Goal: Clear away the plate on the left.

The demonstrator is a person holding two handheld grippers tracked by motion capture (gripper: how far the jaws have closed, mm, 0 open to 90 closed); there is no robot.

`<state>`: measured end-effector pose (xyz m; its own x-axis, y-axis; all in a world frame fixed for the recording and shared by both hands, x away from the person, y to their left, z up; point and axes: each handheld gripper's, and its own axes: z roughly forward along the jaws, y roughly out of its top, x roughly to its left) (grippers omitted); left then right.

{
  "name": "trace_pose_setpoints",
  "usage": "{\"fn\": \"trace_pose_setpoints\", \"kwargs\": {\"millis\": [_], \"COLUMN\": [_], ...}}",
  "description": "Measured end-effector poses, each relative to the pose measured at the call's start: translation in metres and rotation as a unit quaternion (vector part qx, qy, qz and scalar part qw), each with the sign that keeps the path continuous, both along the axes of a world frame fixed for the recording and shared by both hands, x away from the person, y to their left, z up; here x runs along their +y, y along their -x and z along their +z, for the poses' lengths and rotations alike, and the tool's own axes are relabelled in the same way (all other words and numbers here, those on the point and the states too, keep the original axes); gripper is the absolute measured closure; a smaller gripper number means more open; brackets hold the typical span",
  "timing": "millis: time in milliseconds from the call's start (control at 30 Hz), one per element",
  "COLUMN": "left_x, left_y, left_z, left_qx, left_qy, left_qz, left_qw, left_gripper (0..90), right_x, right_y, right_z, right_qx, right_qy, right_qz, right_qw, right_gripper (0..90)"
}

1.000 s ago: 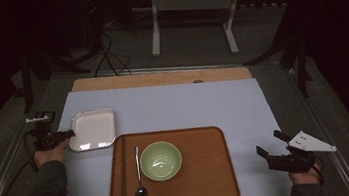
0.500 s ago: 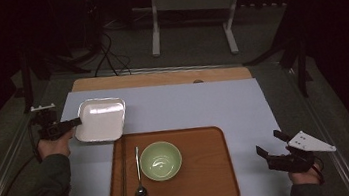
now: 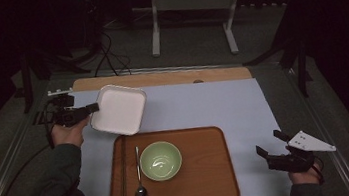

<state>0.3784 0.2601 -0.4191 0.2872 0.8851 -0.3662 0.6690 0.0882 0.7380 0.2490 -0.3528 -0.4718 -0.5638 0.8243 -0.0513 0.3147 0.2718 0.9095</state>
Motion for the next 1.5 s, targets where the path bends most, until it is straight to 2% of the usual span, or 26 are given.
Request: {"fn": "trace_pose_setpoints", "kwargs": {"millis": [167,267,567,767,1033,1100,1200,1500], "left_x": [-0.023,-0.036,-0.067,-0.092,-0.127,-0.135,-0.149,-0.184], "left_y": [-0.002,-0.004,-0.007,-0.008,-0.01,-0.011,-0.011,-0.012], "left_z": [0.011,0.015,0.019,0.022,0.024,0.024,0.024,0.018], "left_qx": [-0.015,-0.021,-0.025,-0.034,-0.048,-0.052,-0.064,-0.068], "left_qy": [-0.003,-0.017,-0.034,-0.043,-0.049,-0.048,-0.055,-0.07], "left_qz": [-0.034,-0.051,-0.091,-0.127,-0.176,-0.19,-0.213,-0.261], "left_qw": [0.9993,0.9983,0.995,0.9904,0.9821,0.9792,0.9733,0.9605], "left_gripper": [89.4,89.3,89.3,89.3,89.3,89.3,89.3,89.3], "right_x": [0.0,-0.001,-0.001,-0.003,-0.004,-0.005,-0.005,-0.005], "right_y": [0.0,0.0,0.0,0.001,0.001,0.001,0.001,0.001], "right_z": [0.0,0.0,0.0,0.001,0.001,0.001,0.001,0.001], "right_qx": [0.0,-0.001,-0.001,-0.002,-0.003,-0.004,-0.004,-0.005], "right_qy": [0.0,-0.001,-0.001,-0.004,-0.005,-0.006,-0.006,-0.005], "right_qz": [0.0,-0.001,-0.001,-0.006,-0.007,-0.008,-0.01,-0.01], "right_qw": [1.0,1.0,1.0,1.0,1.0,0.9999,0.9999,0.9999], "right_gripper": [13.6,13.7,13.6,13.7,13.7,13.7,13.7,13.7]}}
